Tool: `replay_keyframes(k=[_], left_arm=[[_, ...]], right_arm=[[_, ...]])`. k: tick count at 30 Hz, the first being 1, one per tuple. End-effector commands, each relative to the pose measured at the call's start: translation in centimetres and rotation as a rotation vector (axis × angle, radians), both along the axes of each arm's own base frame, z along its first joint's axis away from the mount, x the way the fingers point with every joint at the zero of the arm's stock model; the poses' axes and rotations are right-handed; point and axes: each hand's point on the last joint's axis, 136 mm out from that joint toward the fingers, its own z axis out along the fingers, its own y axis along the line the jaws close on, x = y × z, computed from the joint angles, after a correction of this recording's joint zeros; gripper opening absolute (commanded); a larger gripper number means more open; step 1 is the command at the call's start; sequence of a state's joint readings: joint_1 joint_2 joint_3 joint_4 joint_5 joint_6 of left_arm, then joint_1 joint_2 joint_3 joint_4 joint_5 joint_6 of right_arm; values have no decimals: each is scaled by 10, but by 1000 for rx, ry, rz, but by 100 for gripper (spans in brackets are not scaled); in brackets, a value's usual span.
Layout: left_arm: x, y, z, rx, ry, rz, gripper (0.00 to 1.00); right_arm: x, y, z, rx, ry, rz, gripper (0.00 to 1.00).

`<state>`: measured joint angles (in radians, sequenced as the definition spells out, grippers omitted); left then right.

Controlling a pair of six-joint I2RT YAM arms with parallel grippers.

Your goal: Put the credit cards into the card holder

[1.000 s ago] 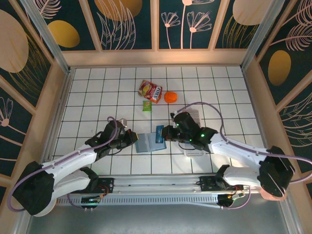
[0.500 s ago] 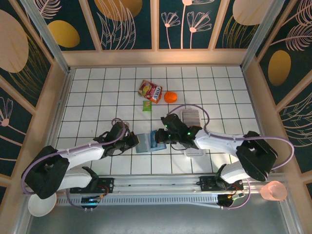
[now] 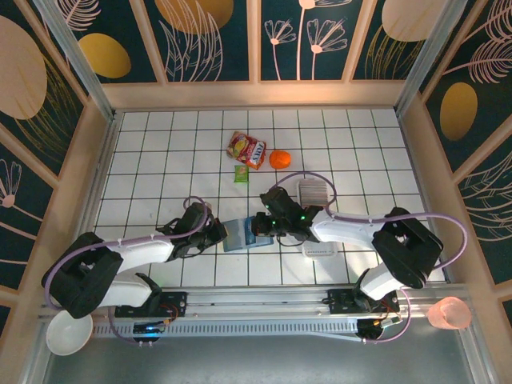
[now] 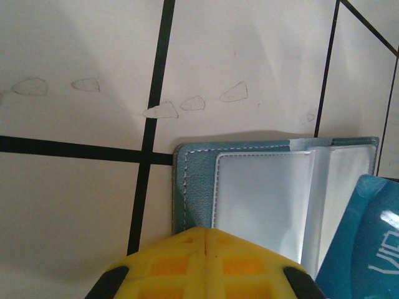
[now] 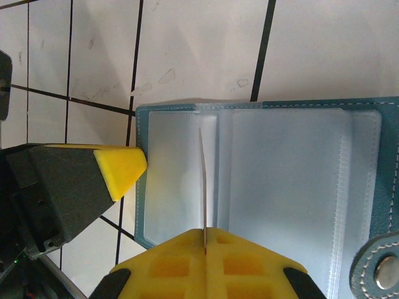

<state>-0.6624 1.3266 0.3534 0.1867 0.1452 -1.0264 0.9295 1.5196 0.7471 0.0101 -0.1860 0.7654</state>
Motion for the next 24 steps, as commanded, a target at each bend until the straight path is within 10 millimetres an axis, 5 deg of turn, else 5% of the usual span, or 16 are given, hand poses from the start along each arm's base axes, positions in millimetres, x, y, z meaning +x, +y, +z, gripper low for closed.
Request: replay_keyframes(k=[1, 24], left_arm=[[-13, 15, -23, 83, 48, 3, 0], [-17, 21, -24, 103, 45, 1, 0]], right_arm=[[8, 12, 11, 47, -9, -8, 0], [13, 0, 1, 90, 36, -90, 0]])
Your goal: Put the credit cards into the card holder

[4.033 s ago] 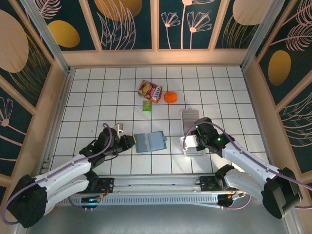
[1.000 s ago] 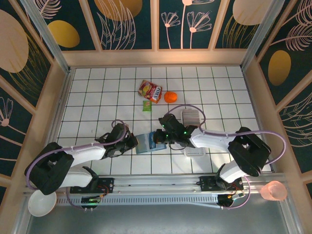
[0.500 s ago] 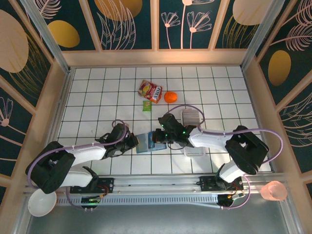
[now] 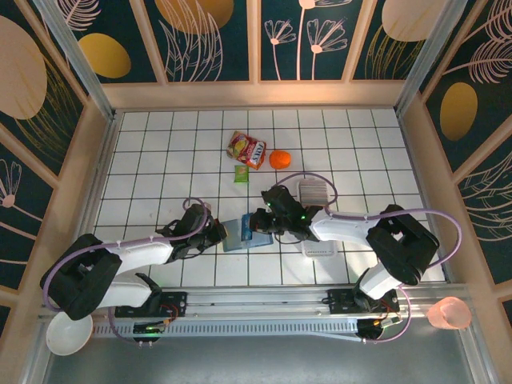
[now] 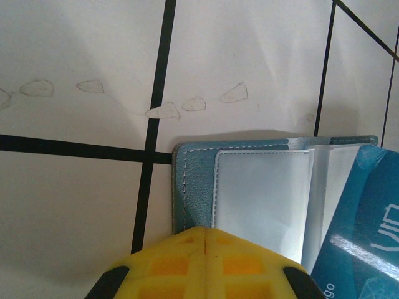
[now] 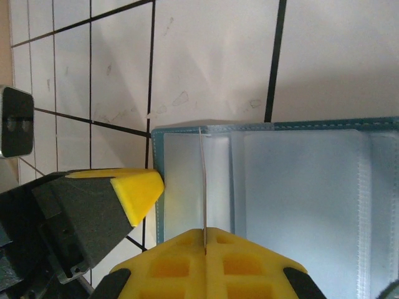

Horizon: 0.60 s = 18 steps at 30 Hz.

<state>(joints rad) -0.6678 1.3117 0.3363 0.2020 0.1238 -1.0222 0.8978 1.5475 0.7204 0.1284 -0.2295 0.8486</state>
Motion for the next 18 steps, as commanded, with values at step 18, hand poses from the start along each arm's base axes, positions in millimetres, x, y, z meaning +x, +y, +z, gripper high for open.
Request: replay_keyframes(k=[18], left_arm=[[-15, 17, -27, 97, 70, -6, 0]], right_arm=[[-1, -9, 0, 81, 28, -50, 0]])
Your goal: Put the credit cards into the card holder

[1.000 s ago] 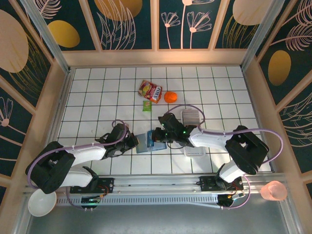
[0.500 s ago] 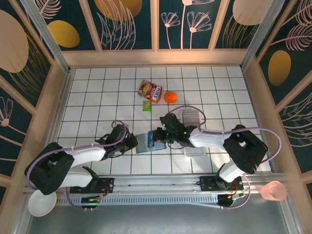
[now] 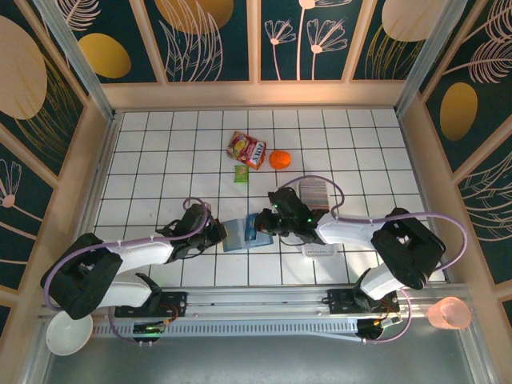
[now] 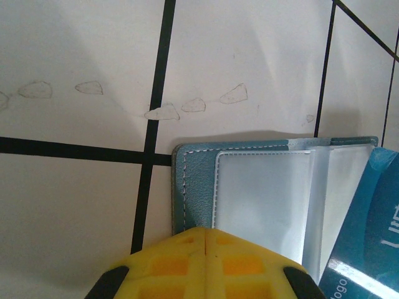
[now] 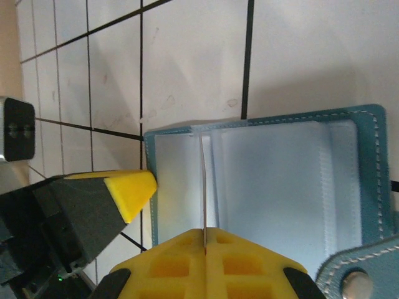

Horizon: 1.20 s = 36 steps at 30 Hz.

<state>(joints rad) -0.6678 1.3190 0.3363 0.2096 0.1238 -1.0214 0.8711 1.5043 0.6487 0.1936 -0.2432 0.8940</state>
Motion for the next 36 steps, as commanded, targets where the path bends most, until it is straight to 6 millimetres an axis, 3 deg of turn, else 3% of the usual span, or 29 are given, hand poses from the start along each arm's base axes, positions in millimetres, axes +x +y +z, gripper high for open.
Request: replay_keyframes(k=[1, 12, 23, 36], left_arm=[[-16, 16, -26, 98, 71, -8, 0], [-17, 18, -27, 101, 72, -7, 0], [-18, 20, -28, 120, 78, -10, 0], [-18, 22, -29, 121, 68, -6, 0]], right_arm=[[-1, 4, -1, 41, 15, -4, 0], [-6, 2, -17, 19, 40, -3, 0], [-13, 12, -10, 85, 67, 21, 0], [-19, 13, -24, 89, 109, 25, 0]])
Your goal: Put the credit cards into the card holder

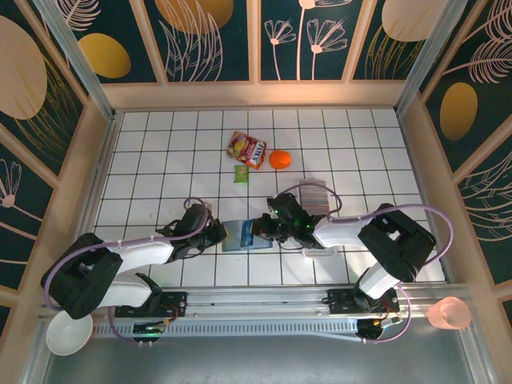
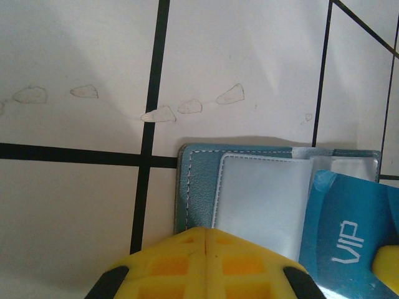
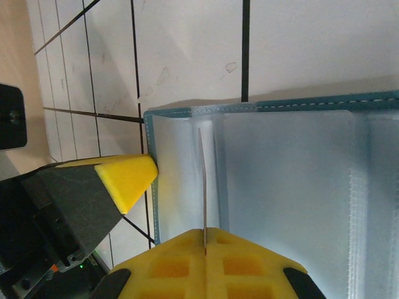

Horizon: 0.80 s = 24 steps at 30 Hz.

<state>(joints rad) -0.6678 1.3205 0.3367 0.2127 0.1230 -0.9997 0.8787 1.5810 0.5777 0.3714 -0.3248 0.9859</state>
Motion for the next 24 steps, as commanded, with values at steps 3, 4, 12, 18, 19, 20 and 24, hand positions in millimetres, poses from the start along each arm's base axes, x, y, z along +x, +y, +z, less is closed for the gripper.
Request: replay_keyframes(k=[3, 4, 12, 18, 19, 20, 24], left_arm=[[-19, 24, -31, 118, 80, 11, 0], [-19, 24, -31, 118, 81, 12, 0], [-21, 25, -35, 130, 89, 9, 0], [-19, 29, -26, 138, 64, 24, 0], [-18, 30, -23, 134, 56, 31, 4], [-16, 29, -19, 126, 43, 34, 9], [-13, 28, -7, 104, 8, 43, 23]], right_arm=[[-7, 6, -7, 6, 32, 23, 0], [-7, 7, -7, 10, 34, 26, 0], [-6, 11, -3, 25, 26, 28, 0], [-8, 15, -11, 27, 48, 44, 0], [-8, 15, -11, 29, 49, 44, 0], [-9, 15, -13, 27, 52, 46, 0], [-9, 12, -19, -2, 49, 48, 0]])
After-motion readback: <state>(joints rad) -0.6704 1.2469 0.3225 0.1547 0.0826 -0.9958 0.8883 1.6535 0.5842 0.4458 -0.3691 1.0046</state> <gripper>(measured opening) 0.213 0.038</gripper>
